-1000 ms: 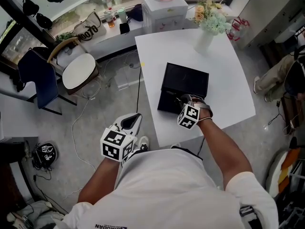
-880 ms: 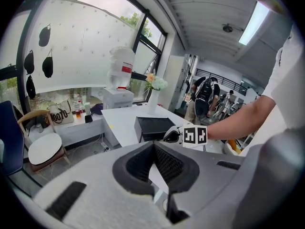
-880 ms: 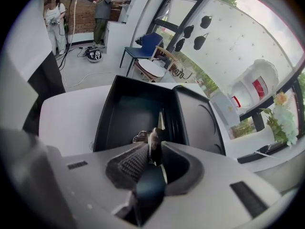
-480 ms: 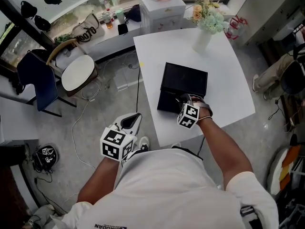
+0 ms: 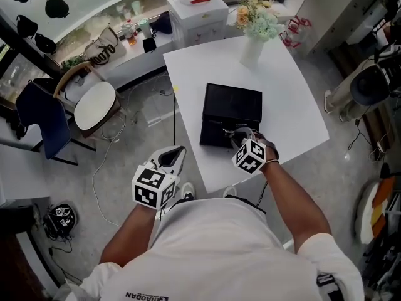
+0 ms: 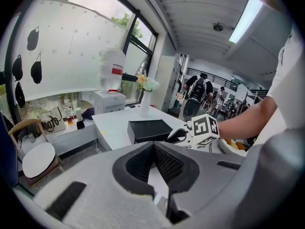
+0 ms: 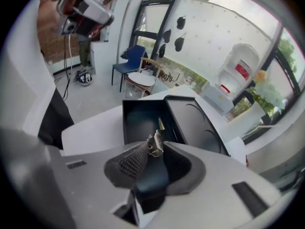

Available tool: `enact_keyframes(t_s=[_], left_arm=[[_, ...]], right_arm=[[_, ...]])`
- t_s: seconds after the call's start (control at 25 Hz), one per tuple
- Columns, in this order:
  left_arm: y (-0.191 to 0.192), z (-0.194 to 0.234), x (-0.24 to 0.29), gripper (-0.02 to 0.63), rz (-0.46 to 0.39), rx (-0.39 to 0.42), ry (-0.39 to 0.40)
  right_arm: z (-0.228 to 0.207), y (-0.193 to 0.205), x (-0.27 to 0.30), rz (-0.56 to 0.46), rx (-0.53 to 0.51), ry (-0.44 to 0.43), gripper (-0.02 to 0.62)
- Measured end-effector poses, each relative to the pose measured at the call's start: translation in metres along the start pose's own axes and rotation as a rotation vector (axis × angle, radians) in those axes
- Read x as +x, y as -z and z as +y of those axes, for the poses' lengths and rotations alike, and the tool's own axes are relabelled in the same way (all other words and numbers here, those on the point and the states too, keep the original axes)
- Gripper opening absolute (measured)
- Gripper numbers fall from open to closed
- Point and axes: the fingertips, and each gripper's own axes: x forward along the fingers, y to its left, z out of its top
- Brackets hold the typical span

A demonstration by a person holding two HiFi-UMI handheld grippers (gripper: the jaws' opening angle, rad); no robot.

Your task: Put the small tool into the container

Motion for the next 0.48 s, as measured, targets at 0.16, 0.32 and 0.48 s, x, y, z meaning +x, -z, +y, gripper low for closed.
enact_keyframes(t_s=[0.16, 0.32, 0.48], left_arm=[[-0.008, -0.007, 0.007, 0.009, -0.01, 0.029, 0.024], [-0.018, -0.02, 0.015, 0.009, -0.026, 0.064, 0.057], [-0.026, -0.036, 0.024, 0.009, -0.031, 0.096, 0.1]], right_arm=[[-0.001, -0.005, -0.036, -0.079, 0.196, 0.017, 0.107], [0.003, -0.012, -0.077, -0.198, 0.401, 0.018, 0.094], [0.007, -0.015, -0.113, -0.308, 0.578, 0.025, 0.085]])
